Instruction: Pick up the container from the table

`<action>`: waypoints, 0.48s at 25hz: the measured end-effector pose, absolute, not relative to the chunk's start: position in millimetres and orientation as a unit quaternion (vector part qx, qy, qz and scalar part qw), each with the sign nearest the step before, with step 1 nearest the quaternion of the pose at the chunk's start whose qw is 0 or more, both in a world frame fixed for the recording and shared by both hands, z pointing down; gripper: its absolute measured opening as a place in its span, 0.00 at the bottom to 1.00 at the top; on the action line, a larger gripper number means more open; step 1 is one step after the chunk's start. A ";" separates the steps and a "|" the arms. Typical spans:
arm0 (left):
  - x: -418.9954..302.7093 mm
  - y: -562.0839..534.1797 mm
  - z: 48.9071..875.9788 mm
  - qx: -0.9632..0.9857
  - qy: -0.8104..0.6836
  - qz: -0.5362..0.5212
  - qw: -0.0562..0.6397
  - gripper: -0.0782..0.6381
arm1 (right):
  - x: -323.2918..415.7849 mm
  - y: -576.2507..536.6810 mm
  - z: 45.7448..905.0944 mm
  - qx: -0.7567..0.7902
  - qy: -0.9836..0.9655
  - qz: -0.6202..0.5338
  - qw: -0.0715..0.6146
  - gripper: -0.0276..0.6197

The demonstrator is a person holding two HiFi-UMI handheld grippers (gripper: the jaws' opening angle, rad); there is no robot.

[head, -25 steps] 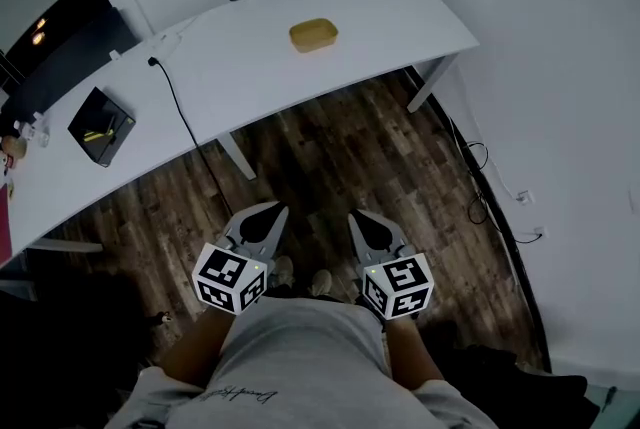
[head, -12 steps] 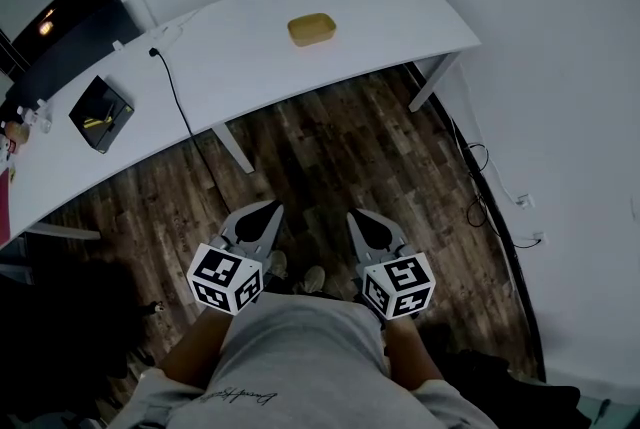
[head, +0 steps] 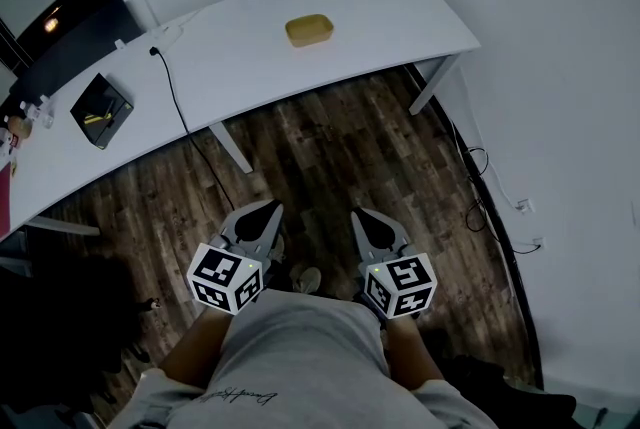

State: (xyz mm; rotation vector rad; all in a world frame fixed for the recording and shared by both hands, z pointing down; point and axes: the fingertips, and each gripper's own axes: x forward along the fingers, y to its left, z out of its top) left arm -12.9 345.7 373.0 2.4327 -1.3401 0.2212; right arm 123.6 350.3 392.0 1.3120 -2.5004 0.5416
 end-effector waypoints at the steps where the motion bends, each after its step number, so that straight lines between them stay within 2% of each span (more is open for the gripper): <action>1: -12.4 344.7 372.5 0.859 -0.474 0.078 0.176 0.11 | 124.3 349.3 391.4 0.452 -0.862 0.185 0.133 0.07; 12: -9.5 323.0 374.0 0.862 -0.472 0.073 0.168 0.11 | 123.4 331.3 397.3 0.444 -0.866 0.176 0.148 0.06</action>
